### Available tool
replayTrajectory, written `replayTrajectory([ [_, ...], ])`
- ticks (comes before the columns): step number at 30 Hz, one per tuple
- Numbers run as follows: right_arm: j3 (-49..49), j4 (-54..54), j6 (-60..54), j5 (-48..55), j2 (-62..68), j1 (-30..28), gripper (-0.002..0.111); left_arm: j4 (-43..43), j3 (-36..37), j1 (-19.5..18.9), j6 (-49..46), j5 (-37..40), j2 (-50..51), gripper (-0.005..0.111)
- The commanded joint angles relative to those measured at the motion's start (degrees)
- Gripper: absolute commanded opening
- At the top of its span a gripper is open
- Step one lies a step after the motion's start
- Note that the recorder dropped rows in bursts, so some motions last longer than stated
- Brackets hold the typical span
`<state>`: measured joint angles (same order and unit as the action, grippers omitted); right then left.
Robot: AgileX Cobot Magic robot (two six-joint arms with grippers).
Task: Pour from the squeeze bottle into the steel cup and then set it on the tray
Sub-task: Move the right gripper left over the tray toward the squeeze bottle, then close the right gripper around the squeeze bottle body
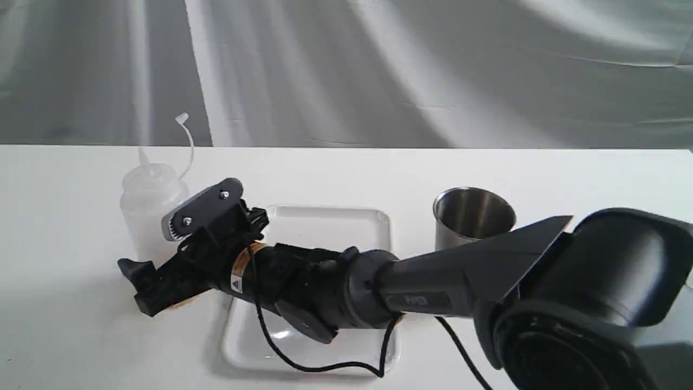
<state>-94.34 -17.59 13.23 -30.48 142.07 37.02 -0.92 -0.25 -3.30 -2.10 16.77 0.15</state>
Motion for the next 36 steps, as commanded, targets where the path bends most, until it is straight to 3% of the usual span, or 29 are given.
replayTrajectory([
  [1, -2.6, -0.9, 0.7, 0.3, 0.8, -0.3, 0.105, -0.2, 0.3, 0.0, 0.1, -0.5, -0.1, 0.008],
  [14, -9.4, -0.7, 2.2, 1.1, 5.2, -0.4, 0.105, -0.2, 0.3, 0.0, 0.1, -0.5, -0.1, 0.008],
  [36, -12.5, -0.7, 1.5, -1.3, 8.2, -0.4, 0.105, -0.2, 0.3, 0.0, 0.2, -0.5, -0.1, 0.008],
])
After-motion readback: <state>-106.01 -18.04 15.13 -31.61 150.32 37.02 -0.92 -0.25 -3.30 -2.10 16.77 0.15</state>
